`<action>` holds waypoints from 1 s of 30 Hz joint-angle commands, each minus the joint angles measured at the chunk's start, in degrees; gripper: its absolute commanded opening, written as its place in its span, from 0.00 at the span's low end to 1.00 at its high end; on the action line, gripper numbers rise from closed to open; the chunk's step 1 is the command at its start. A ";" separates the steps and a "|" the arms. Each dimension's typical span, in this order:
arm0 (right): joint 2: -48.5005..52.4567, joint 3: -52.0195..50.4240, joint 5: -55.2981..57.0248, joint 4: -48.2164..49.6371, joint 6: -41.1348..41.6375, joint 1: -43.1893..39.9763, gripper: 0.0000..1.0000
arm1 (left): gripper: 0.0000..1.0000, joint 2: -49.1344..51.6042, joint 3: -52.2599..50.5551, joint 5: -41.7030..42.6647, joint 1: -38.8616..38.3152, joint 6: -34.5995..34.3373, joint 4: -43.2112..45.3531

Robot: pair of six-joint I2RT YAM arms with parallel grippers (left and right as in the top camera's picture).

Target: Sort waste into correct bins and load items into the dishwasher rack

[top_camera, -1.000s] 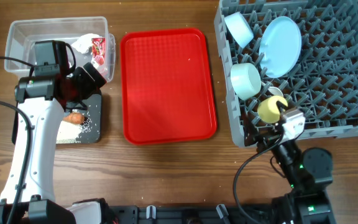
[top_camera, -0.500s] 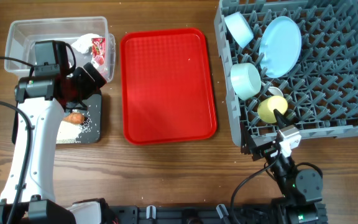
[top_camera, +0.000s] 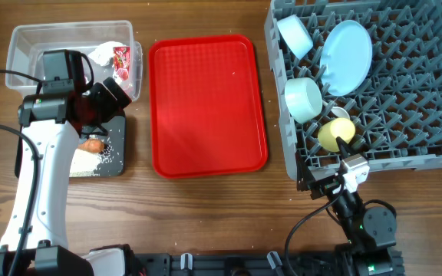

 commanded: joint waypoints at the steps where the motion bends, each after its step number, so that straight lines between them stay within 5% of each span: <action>1: -0.57 -0.15 0.79 0.13 0.66 0.33 1.00 | 1.00 -0.76 1.03 -0.20 0.33 1.09 0.11; 20: -0.57 -0.15 0.79 0.13 0.63 0.33 1.00 | 1.00 -7.78 1.01 -0.22 0.04 1.33 -0.37; 24: -0.57 -0.15 0.79 0.13 0.63 0.33 1.00 | 1.00 -16.63 -1.29 -0.37 -1.16 6.38 5.90; 30: -0.57 -0.15 0.76 0.13 0.63 0.33 1.00 | 1.00 -36.52 -18.84 -0.42 -3.02 10.29 23.06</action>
